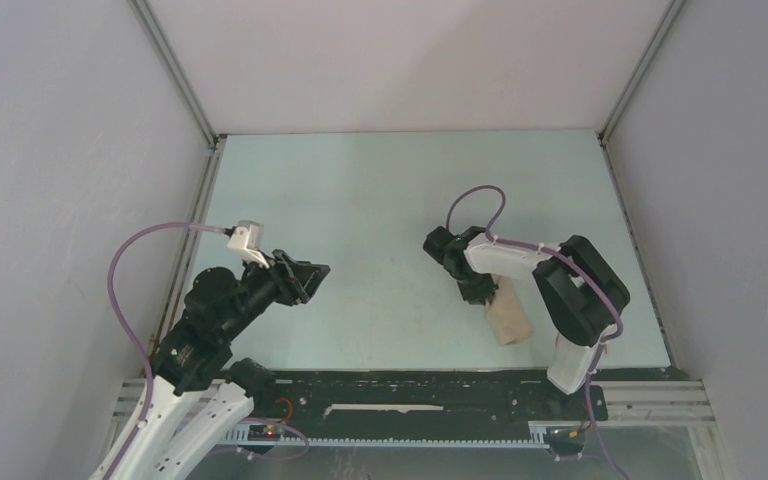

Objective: Fold the napkin into a case and place the utensils inside
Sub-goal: Move the smaller rectangle folded napkin to the corner of the board.

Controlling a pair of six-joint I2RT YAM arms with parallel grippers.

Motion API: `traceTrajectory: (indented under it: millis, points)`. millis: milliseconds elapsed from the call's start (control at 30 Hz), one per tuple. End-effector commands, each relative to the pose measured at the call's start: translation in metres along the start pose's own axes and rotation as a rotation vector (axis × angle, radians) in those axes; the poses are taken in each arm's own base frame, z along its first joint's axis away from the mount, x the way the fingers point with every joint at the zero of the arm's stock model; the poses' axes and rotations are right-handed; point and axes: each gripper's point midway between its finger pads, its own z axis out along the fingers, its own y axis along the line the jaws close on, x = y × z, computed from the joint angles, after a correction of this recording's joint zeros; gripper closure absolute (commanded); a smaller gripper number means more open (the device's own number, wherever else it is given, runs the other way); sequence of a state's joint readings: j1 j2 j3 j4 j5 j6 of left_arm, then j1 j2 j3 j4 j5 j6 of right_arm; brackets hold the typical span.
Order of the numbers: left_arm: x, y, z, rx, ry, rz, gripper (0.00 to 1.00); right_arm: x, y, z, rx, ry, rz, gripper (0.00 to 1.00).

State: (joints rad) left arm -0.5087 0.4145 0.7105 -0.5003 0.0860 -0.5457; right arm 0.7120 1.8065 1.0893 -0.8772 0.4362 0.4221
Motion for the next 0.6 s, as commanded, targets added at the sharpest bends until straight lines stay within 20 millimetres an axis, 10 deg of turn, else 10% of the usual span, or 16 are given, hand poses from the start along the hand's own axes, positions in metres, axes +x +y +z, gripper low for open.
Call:
traceTrajectory:
  millis: [0, 567]
  points:
    - [-0.005, -0.007, 0.002, 0.035, -0.006, 0.030, 0.41, 0.023, -0.023, 0.012, 0.023, 0.065, 0.103, 0.77]
    - [-0.003, -0.012, 0.008, 0.051, 0.038, 0.043, 0.41, 0.040, -0.072, 0.010, 0.177, 0.142, 0.298, 0.76]
